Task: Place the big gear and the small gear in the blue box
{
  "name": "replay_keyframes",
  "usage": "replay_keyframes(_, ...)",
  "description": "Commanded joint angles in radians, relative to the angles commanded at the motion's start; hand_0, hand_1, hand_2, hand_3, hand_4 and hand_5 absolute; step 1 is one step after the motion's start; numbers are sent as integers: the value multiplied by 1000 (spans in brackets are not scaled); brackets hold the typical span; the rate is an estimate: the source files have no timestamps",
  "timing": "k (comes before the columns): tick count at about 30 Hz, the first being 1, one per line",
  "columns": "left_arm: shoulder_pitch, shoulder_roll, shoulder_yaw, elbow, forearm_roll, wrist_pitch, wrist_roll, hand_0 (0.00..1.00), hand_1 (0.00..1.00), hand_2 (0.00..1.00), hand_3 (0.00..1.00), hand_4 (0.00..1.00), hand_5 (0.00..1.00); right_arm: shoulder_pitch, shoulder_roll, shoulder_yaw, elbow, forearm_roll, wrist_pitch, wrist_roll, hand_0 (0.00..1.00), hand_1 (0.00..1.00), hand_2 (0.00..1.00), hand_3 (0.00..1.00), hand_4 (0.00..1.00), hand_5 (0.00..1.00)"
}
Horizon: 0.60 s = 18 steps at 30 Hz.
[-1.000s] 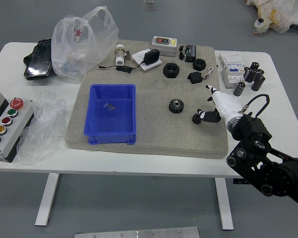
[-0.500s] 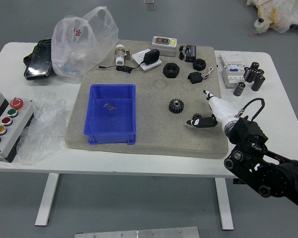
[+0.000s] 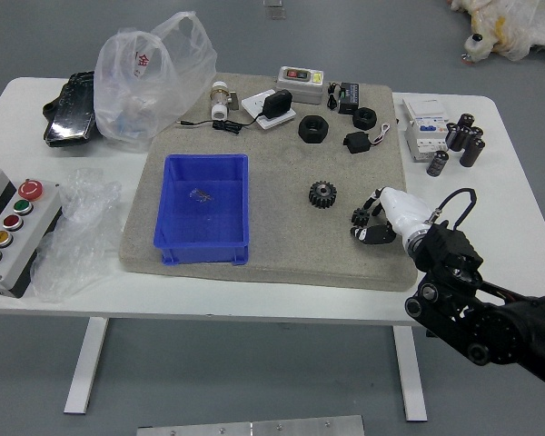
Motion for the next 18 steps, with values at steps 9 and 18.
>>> replay_keyframes(9,-1,0,12,0,-10,0,-6,680,466,528,739,673,292,1,-2,6,12,-3,-54,35,193,267,351,460,279,22)
replay_keyframes(18,1,0,-2,0,3,0,0,680,466,528,737,674,293,35,0,-13,59,48,-102,131,200,261,314,445,263,30)
